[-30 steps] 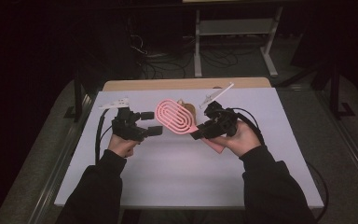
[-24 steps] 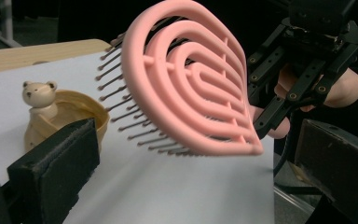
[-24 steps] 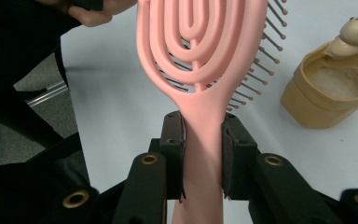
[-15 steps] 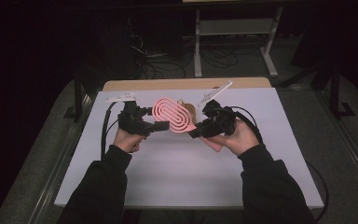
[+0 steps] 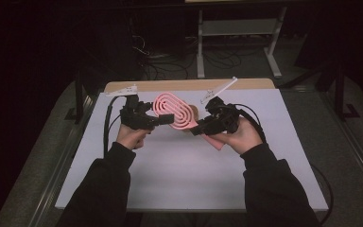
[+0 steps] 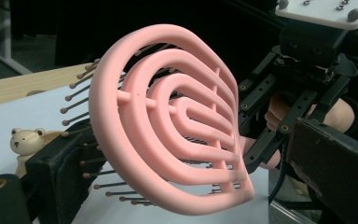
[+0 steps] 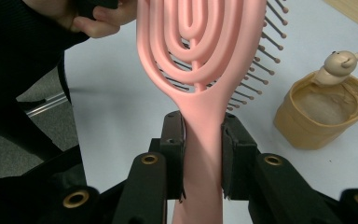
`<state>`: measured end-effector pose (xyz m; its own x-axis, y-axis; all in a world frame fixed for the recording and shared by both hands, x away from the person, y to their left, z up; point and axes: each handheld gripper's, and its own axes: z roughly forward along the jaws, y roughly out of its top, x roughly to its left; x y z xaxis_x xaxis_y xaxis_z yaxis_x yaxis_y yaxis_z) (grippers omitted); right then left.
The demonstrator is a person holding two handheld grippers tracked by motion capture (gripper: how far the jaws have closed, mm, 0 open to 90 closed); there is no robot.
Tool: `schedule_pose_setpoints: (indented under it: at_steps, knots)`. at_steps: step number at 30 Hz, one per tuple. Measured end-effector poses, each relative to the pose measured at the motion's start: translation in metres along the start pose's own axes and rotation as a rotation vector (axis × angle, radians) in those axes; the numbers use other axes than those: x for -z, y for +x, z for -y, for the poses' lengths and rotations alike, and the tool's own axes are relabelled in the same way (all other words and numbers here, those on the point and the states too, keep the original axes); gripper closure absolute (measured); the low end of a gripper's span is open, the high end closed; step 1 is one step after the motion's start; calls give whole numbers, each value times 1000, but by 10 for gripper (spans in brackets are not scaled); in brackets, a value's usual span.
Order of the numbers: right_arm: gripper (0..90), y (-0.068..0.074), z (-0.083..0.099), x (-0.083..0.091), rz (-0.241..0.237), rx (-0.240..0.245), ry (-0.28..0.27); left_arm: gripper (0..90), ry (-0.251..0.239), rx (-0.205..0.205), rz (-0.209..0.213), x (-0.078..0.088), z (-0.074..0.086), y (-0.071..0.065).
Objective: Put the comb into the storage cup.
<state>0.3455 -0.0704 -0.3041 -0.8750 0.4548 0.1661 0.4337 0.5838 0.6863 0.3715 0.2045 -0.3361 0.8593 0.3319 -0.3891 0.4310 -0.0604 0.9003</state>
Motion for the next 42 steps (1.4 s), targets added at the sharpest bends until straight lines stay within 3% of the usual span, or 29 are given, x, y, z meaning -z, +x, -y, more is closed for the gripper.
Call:
schedule_pose_setpoints:
  at_steps: [5,9,11,14,18,22,25,30,37,42]
  knots:
    - [727,-2,0,-1,3,0,2,72,-14,9,-11,-2,-3,-1]
    - [743,-4,-1,-4,12,1,14,137,-39,19,-19,-2,-8,-1]
    - [758,-5,-1,-6,18,6,19,181,-29,8,-35,-4,-14,-3]
    - [757,-7,-2,-8,15,-7,10,183,-4,-44,-71,-6,-19,-9]
    - [749,-10,-2,-7,9,-19,-3,259,-20,-29,-82,-7,-21,-9]
    - [732,-13,0,-5,-6,-33,-11,388,-50,5,-44,-5,-21,-7]
    - [709,-15,1,-3,-13,-52,-21,494,-79,33,7,-3,-23,-5]
    - [689,-16,1,-3,-9,-54,-21,594,-121,87,94,-3,-24,-2]
    - [683,-17,1,-7,-3,-51,-20,618,-121,51,113,-6,-28,-8]
    - [680,-18,1,-6,-1,-61,-26,625,-121,62,132,-10,-32,-9]
